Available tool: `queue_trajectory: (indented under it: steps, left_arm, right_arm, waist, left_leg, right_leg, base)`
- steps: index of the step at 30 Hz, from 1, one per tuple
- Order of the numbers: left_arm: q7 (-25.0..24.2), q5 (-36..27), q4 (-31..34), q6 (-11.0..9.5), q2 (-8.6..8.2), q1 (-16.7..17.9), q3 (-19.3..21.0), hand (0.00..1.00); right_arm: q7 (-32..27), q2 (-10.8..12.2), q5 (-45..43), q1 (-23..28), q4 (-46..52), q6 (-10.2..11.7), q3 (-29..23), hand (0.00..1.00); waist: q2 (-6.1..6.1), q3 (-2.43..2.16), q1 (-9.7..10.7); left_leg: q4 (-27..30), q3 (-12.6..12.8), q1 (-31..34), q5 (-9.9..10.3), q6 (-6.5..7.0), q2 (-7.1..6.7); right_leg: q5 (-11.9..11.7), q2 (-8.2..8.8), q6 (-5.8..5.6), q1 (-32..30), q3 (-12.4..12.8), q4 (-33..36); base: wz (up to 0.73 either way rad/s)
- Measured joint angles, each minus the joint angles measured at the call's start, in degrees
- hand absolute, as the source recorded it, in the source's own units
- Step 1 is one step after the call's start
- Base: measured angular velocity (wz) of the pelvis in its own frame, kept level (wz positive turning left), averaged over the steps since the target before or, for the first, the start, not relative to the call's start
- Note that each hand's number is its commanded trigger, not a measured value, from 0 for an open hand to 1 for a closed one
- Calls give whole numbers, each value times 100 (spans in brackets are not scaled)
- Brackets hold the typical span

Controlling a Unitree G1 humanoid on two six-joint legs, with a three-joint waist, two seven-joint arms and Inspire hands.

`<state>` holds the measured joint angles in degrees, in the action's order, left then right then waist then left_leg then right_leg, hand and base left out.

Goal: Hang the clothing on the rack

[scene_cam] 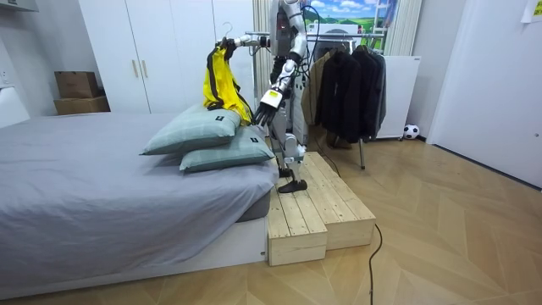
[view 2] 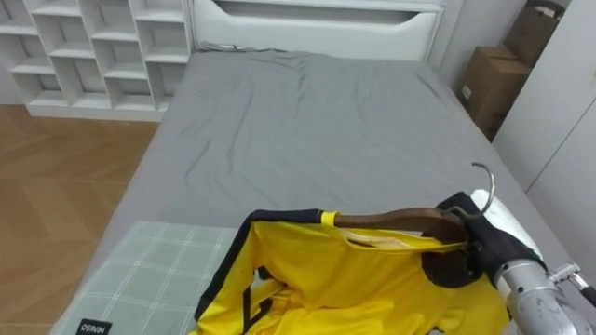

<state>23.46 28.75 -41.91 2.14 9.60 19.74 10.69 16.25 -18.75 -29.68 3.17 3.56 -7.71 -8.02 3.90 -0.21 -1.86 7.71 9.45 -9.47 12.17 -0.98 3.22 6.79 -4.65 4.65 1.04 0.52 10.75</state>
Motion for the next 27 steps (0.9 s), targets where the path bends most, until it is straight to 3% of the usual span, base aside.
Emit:
queue_trajectory:
  steps: [10, 12, 15, 18, 20, 21, 22, 23, 24, 25, 26, 27]
  left_arm:
    - [-41, 20, -7, 5, -78, -6, -2, 0]
    - [-40, 93, -18, 62, -79, -11, -16, 0]
    - [-38, 360, -99, 162, -110, -34, -81, 0]
    - [-39, 360, -186, 185, -108, -25, -193, 0]
    - [-39, 529, -226, 281, -96, -13, -204, 0]
    - [-39, 548, -231, 288, -91, -12, -205, 0]
    - [-39, 583, -274, 290, -88, -15, -205, 0]
    - [-40, 579, -334, 286, -77, -27, -198, 0]
    - [-40, 570, -373, 286, -74, -45, -199, 0]
    - [-44, 485, -529, 299, -56, -126, -168, 0]
    - [-46, 293, -726, 379, -55, -281, -158, 0]
    - [-50, 203, -822, 436, -50, -352, -162, 0]
  right_arm:
    - [-26, 159, -107, 354, 172, 1, 0, 100]
    - [-125, 300, -217, 493, 182, 10, 3, 100]
    - [-195, 524, -247, 750, 131, 6, 8, 100]
    - [-240, 661, -167, 951, 129, -6, 13, 100]
    - [-250, 731, -128, 948, 130, 4, 15, 100]
    - [-255, 732, -111, 949, 130, 4, 15, 100]
    - [-296, 759, -113, 931, 133, 6, 15, 100]
    - [-325, 818, -116, 873, 140, 6, 17, 100]
    - [-330, 842, -123, 830, 149, 6, 21, 100]
    - [-367, 843, -116, 783, 163, 3, 22, 100]
    - [-461, 785, -33, 764, 174, -63, 8, 100]
    - [-534, 738, 18, 766, 161, -127, 7, 100]
  waist:
    - [-12, -2, 33]
    - [-9, -12, 34]
    - [-16, -9, 56]
    - [-39, 10, 215]
    - [1, 18, 334]
    - [16, 20, 341]
    - [30, 15, 318]
    - [79, 23, 282]
    - [105, 46, 277]
    - [97, 84, 258]
    - [21, 121, 183]
    - [-15, 145, 157]
  left_leg:
    - [5, 119, 11, 56, 37, 15]
    - [8, 178, -16, 59, 37, 18]
    - [11, 423, -18, 62, 39, 17]
    - [10, 786, 16, 120, 81, 28]
    - [7, 1223, 29, 167, 81, 60]
    - [7, 1370, 22, 185, 74, 74]
    - [20, 1750, -6, 237, 62, 134]
    - [104, 2222, -15, 285, 40, 172]
    - [174, 2452, -9, 319, 34, 198]
    - [286, 2976, 35, 371, 32, 279]
    - [361, 3481, 87, 457, -20, 393]
    - [357, 3666, 45, 488, -32, 407]
  right_leg:
    - [-10, -18, -25, -31, 67, -9]
    - [-33, -37, -25, -85, 164, -1]
    - [-65, -59, -52, -119, 346, -2]
    - [-91, -108, -90, -313, 538, 24]
    - [-161, -206, -109, -528, 757, 127]
    - [-168, -236, -98, -596, 719, 173]
    - [-239, -225, -45, -731, 465, 211]
    - [-396, -149, 144, -865, -444, 170]
    - [-487, -130, 229, -906, -902, 120]
    - [-691, -139, 167, -936, -1668, -102]
    - [-460, -18, -12, -995, -2221, 158]
    - [-224, 186, -54, -1037, -2513, 502]
  base:
    - [-4]
    - [-21]
    - [-34]
    - [-42]
    - [-87]
    - [-123]
    - [-169]
    - [-182]
    - [-204]
    - [-182]
    - [-174]
    - [-147]
